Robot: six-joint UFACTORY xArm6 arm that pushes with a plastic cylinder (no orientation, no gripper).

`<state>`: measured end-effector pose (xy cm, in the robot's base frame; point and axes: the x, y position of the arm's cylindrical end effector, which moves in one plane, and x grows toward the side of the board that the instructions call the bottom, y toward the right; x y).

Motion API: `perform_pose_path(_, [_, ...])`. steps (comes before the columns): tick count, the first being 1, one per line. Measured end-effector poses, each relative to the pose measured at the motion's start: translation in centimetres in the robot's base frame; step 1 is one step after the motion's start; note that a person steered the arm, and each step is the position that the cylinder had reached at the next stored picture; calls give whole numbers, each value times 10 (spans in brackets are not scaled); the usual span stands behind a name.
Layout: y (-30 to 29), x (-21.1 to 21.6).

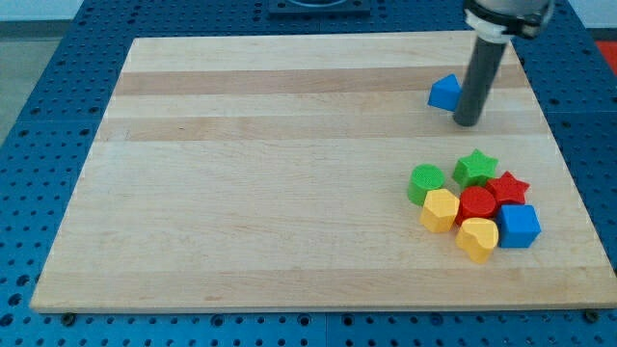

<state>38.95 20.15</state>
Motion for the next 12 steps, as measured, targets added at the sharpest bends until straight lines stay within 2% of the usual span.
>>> perform_pose_path(2, [57, 65])
perform_pose_path(5, [49, 197])
perform_pose_path(6, [26, 218])
perform_pose_path(12, [16, 165])
